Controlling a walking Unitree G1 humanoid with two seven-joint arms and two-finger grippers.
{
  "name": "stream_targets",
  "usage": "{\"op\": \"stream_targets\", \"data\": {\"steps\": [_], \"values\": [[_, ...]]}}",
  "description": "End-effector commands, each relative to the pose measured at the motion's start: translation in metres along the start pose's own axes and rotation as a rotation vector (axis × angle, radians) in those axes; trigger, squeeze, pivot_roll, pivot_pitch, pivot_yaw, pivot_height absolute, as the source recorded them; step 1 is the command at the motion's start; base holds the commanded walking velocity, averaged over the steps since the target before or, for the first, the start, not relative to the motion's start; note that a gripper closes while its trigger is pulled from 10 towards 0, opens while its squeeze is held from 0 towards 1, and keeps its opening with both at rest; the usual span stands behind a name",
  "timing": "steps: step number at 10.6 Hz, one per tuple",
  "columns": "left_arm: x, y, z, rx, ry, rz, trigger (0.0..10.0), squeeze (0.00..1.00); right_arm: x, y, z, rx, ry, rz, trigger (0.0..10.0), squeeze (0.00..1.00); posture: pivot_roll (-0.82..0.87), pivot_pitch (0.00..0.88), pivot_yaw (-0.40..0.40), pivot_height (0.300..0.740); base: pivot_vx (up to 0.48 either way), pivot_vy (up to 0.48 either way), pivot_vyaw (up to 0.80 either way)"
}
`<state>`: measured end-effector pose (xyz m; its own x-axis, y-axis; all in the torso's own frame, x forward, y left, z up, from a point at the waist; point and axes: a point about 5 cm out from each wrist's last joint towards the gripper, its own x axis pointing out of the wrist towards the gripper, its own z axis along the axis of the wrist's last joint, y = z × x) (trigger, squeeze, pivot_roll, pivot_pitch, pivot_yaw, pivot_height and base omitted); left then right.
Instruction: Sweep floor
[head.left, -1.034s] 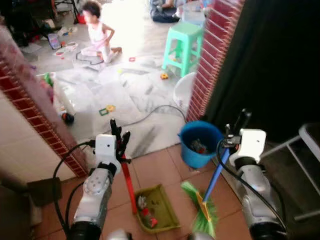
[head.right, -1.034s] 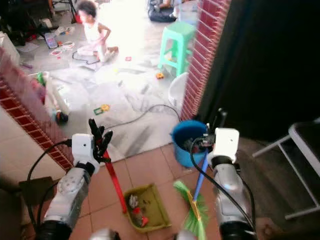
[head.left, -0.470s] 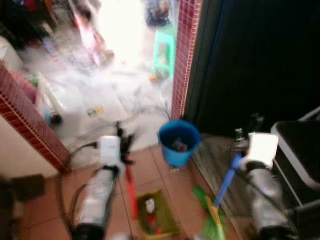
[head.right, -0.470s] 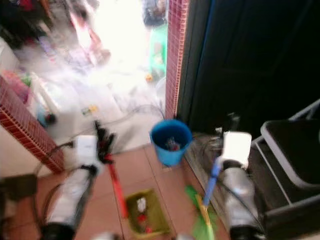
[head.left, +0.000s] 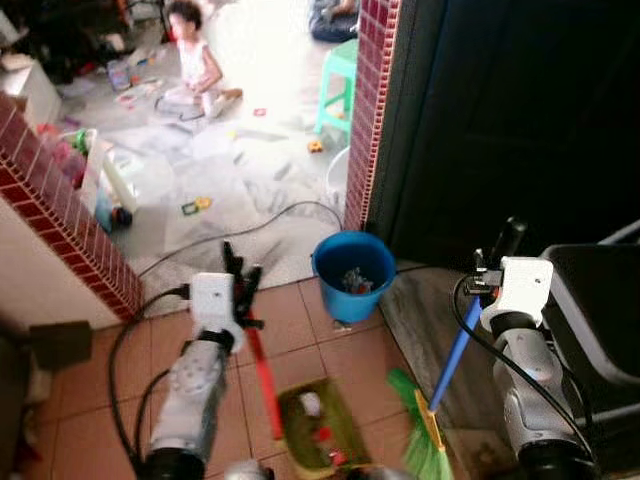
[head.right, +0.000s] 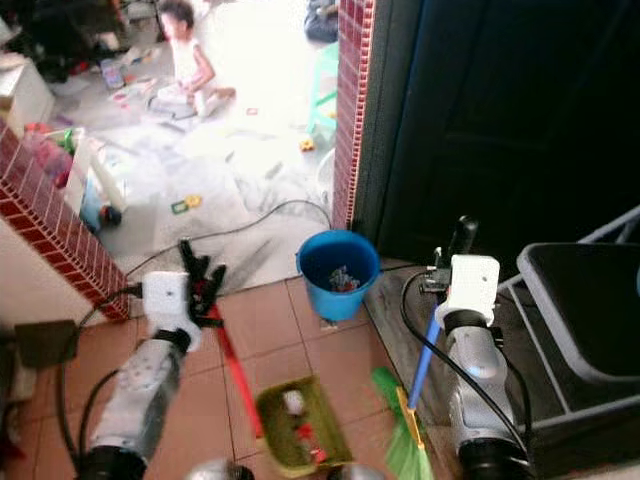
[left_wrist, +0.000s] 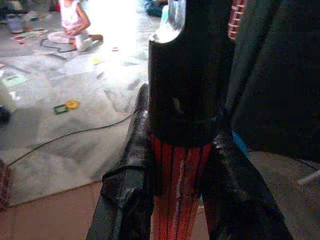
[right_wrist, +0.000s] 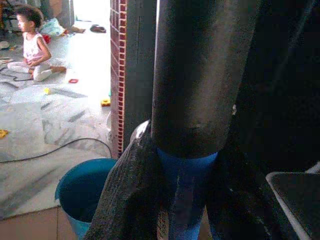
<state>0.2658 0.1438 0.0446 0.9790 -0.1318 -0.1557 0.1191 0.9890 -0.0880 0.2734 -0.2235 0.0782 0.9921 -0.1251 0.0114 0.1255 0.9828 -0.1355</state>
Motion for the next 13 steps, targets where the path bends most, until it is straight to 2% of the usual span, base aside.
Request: {"op": "stream_targets", "data": {"steps": [1,4,5,6,8,9,10,13], "values": [[0.005,0.001,0.013,-0.005,-0.056,-0.01,10.0,0.0,0.003,-0.004,0.002,-0.038,-0.006,-0.012,10.0,0.0,-0.05,0.0,0.015,0.74,0.0,0.0,0.0],[0.006,0.003,0.025,-0.033,-0.119,-0.008,10.0,0.0,0.008,-0.006,0.003,-0.046,-0.012,-0.011,10.0,0.0,-0.04,0.0,0.006,0.74,0.0,0.0,0.0],[0.006,0.003,0.037,-0.043,-0.172,-0.008,10.0,0.0,0.009,-0.006,0.003,-0.053,-0.013,-0.007,10.0,0.0,-0.04,0.0,0.004,0.74,0.0,0.0,0.0],[0.005,0.006,0.055,-0.011,-0.24,0.006,10.0,0.0,0.009,-0.008,-0.001,-0.064,-0.003,-0.003,10.0,0.0,-0.04,0.0,0.0,0.74,0.0,0.0,0.0],[0.001,0.014,0.082,-0.004,-0.345,0.06,10.0,0.0,0.009,-0.008,-0.005,-0.079,0.007,0.005,10.0,0.0,-0.03,0.0,-0.003,0.74,0.0,0.0,0.0],[0.001,0.018,0.104,0.009,-0.42,0.082,10.0,0.0,0.011,-0.005,-0.008,-0.079,0.018,0.018,10.0,0.0,-0.02,0.0,-0.006,0.74,0.0,0.0,0.0],[0.002,0.018,0.118,0.038,-0.463,0.076,10.0,0.0,0.012,0.003,-0.009,-0.066,0.021,0.062,10.0,0.0,-0.02,0.0,-0.005,0.74,0.0,0.0,0.0],[0.007,0.022,0.149,0.035,-0.545,0.109,10.0,0.0,0.016,0.017,-0.01,-0.059,0.011,0.103,10.0,0.0,-0.03,0.0,0.009,0.74,0.0,0.0,0.0]]}}
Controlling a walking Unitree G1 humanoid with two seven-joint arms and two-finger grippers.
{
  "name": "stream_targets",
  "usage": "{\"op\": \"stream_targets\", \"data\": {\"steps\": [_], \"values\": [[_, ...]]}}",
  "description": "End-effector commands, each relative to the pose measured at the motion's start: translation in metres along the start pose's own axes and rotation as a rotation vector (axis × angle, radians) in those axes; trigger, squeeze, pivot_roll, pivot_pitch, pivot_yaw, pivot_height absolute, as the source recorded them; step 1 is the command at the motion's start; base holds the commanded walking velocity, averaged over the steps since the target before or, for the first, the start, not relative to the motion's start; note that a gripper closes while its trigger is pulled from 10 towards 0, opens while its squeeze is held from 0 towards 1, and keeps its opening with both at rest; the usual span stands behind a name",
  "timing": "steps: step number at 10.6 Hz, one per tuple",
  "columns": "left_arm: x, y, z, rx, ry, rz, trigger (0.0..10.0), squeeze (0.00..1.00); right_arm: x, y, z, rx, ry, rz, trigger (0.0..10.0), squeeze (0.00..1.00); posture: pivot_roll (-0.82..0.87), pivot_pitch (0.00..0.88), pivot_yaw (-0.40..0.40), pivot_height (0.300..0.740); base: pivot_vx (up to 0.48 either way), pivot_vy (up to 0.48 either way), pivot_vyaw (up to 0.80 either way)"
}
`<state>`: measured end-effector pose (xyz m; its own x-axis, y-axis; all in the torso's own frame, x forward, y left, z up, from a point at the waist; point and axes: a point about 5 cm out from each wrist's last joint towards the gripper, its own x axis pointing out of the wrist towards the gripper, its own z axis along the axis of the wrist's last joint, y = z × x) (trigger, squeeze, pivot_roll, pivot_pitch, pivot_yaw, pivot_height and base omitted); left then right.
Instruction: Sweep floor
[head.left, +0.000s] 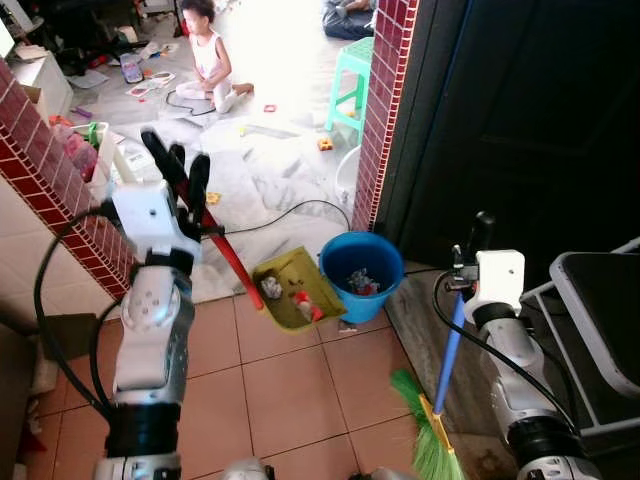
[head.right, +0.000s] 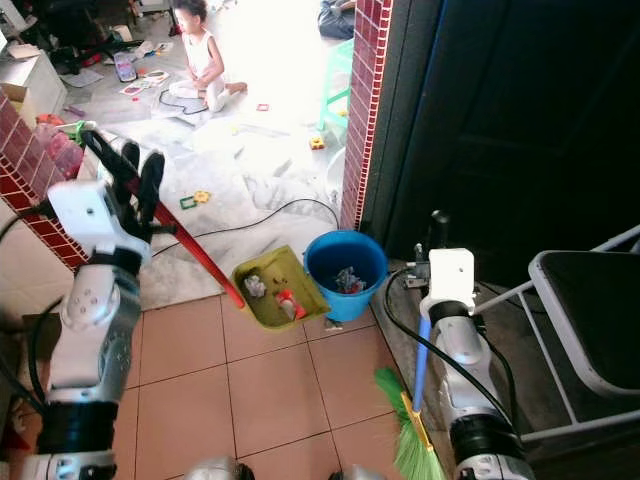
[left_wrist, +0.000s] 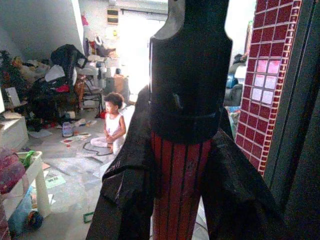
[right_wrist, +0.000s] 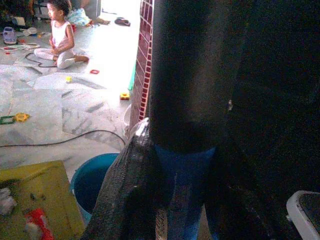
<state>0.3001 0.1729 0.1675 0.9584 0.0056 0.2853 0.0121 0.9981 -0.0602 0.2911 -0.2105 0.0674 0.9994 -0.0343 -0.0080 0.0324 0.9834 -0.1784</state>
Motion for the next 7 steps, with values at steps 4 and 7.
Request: {"op": "stream_targets", "data": {"steps": [4,7], "values": [[0.024,-0.004,0.057,-0.01,-0.204,-0.022,10.0,0.0,-0.006,0.002,-0.006,-0.021,-0.002,-0.008,10.0,0.0,-0.03,0.0,0.015,0.74,0.0,0.0,0.0],[0.036,-0.001,0.081,0.006,-0.276,-0.015,10.0,0.0,-0.005,0.001,-0.006,-0.018,-0.002,-0.016,10.0,0.0,-0.04,0.0,0.018,0.74,0.0,0.0,0.0]]}}
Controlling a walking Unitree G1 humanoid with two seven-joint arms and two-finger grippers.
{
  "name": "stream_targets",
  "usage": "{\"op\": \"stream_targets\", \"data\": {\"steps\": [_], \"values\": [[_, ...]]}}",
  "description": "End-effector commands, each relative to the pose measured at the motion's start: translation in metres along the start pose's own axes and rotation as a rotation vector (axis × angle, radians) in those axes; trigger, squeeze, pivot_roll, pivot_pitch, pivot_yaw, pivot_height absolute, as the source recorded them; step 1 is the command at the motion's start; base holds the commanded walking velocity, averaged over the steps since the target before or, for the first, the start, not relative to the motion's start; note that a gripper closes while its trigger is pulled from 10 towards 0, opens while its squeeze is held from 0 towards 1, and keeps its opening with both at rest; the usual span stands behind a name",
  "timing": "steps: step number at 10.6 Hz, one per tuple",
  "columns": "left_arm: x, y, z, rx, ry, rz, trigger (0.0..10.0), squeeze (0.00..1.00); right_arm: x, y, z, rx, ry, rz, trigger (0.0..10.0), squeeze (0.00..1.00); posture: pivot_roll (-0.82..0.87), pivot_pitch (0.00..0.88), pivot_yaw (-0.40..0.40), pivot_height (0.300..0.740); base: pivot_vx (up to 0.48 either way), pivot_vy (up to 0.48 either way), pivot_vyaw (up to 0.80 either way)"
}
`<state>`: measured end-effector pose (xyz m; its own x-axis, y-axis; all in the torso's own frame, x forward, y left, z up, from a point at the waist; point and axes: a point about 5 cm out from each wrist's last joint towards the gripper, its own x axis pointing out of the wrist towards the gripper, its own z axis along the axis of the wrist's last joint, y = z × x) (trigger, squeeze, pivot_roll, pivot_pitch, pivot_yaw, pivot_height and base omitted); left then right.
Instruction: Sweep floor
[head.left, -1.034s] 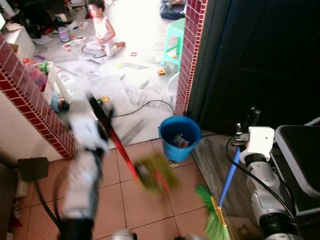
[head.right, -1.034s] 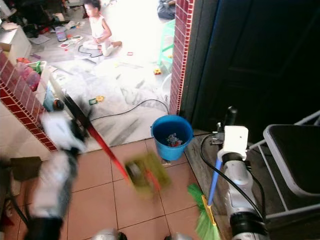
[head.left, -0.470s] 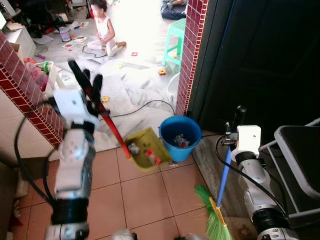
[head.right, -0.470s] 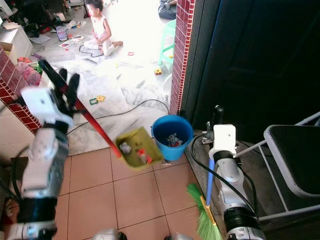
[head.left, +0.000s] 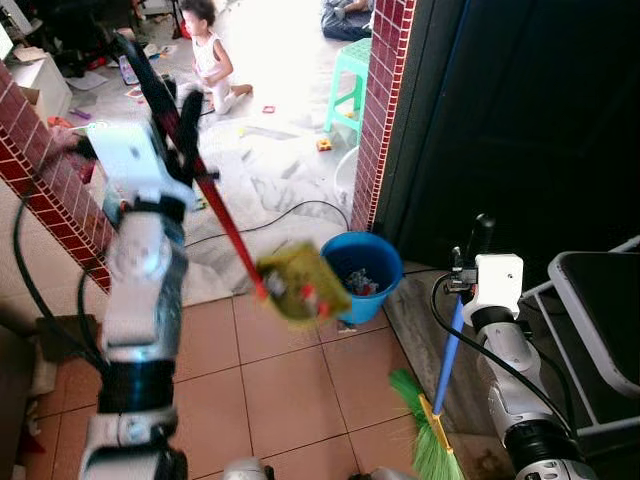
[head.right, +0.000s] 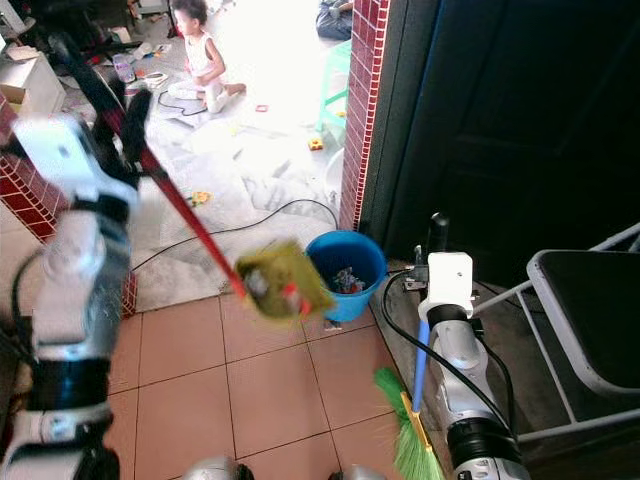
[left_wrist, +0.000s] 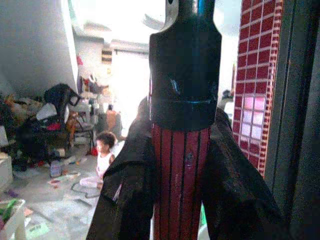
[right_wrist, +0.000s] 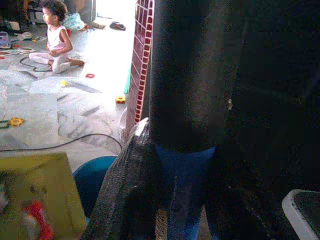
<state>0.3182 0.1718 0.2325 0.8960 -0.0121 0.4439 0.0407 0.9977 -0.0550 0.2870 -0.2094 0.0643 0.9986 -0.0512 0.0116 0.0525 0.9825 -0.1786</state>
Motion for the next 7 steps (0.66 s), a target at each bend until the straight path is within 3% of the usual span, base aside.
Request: {"op": "stream_targets", "data": {"steps": [1,4,5,7], "values": [[0.007,0.008,0.03,0.023,-0.127,0.03,10.0,0.0,-0.002,-0.001,-0.004,-0.018,0.015,0.004,10.0,0.0,-0.04,0.0,0.018,0.74,0.0,0.0,0.0],[0.019,0.01,0.049,0.021,-0.196,0.049,10.0,0.0,-0.002,-0.001,-0.005,-0.019,0.017,0.009,10.0,0.0,-0.03,0.0,0.012,0.74,0.0,0.0,0.0],[0.024,0.002,0.048,0.0,-0.206,0.021,10.0,0.0,-0.001,0.001,-0.004,-0.016,0.015,0.013,10.0,0.0,-0.04,0.0,0.012,0.74,0.0,0.0,0.0],[0.028,-0.015,0.043,-0.04,-0.205,-0.024,10.0,0.0,-0.001,0.003,-0.004,-0.006,0.012,0.014,10.0,0.0,-0.04,0.0,0.018,0.74,0.294,0.0,-0.66]]}}
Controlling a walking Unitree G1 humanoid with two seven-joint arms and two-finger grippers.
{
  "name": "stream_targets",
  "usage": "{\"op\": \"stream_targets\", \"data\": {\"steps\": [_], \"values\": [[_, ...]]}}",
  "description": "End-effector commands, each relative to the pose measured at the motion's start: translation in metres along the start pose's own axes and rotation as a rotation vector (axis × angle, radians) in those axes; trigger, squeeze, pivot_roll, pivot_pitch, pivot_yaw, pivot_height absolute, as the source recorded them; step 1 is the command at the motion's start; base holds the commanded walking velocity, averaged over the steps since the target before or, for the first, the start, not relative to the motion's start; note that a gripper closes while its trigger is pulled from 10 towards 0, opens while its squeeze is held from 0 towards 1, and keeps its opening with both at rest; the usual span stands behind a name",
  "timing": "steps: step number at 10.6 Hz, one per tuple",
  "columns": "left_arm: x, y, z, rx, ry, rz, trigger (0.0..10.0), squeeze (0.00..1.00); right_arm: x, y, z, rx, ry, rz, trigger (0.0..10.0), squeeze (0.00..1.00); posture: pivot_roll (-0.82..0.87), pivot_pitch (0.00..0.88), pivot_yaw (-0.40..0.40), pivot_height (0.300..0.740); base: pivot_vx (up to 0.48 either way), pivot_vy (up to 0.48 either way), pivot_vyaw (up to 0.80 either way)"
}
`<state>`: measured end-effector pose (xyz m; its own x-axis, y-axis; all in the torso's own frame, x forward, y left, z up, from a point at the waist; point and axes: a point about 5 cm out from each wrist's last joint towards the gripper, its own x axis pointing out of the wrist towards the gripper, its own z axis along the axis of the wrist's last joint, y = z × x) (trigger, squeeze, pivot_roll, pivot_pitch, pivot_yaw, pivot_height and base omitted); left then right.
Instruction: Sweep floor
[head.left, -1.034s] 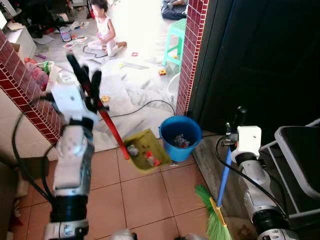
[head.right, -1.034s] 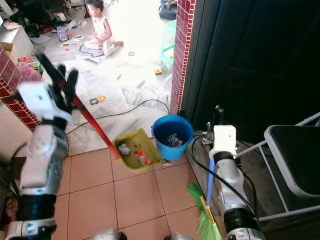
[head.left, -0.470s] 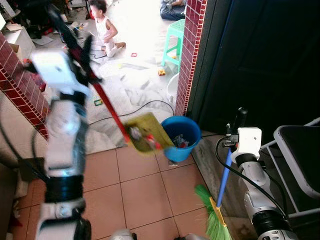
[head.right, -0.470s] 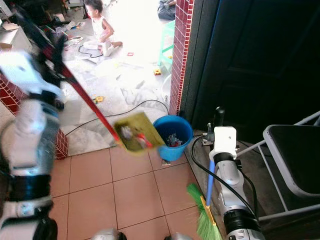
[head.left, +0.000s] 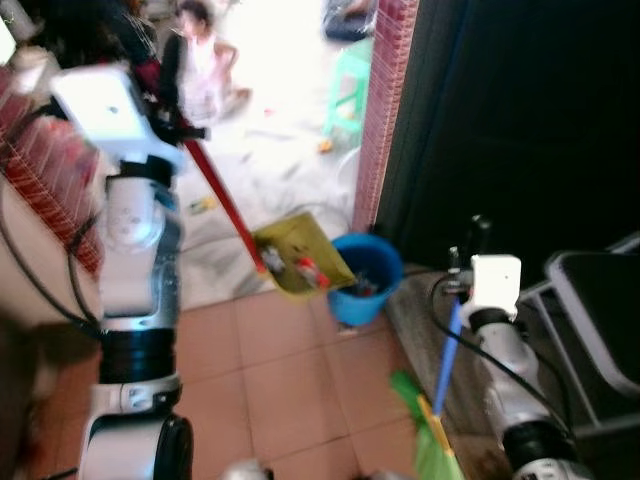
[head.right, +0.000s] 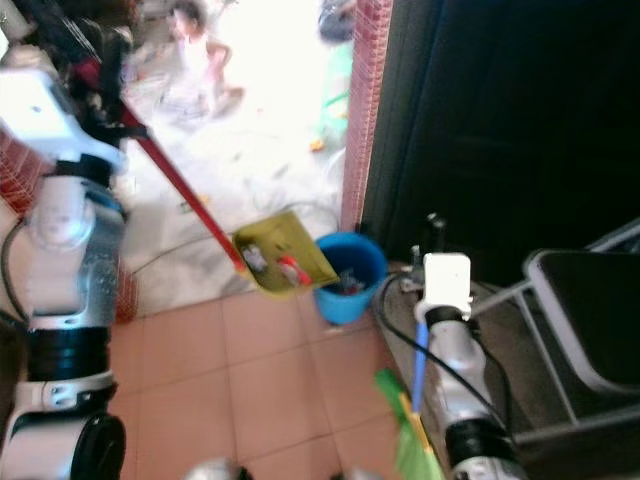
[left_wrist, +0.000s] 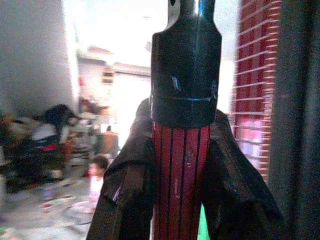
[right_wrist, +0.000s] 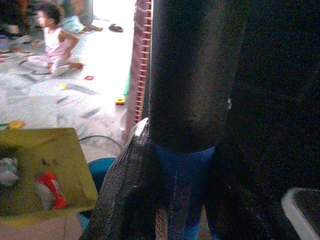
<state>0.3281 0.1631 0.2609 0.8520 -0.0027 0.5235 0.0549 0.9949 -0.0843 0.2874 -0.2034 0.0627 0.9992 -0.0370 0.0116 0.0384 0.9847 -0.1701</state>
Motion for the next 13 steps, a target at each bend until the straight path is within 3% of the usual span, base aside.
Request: {"op": "stream_targets", "data": {"steps": [1,13], "values": [[0.0088,-0.0097,0.0202,-0.021,-0.109,-0.033,10.0,0.0,-0.0029,-0.0039,-0.0037,-0.015,0.015,-0.003,10.0,0.0,-0.05,0.0,0.021,0.74,0.345,0.0,0.0],[0.0069,-0.0047,0.0138,0.001,-0.098,-0.017,10.0,0.0,-0.0076,-0.0077,-0.0085,-0.028,0.032,-0.005,10.0,0.0,-0.04,0.0,0.022,0.74,0.422,0.0,0.0]]}}
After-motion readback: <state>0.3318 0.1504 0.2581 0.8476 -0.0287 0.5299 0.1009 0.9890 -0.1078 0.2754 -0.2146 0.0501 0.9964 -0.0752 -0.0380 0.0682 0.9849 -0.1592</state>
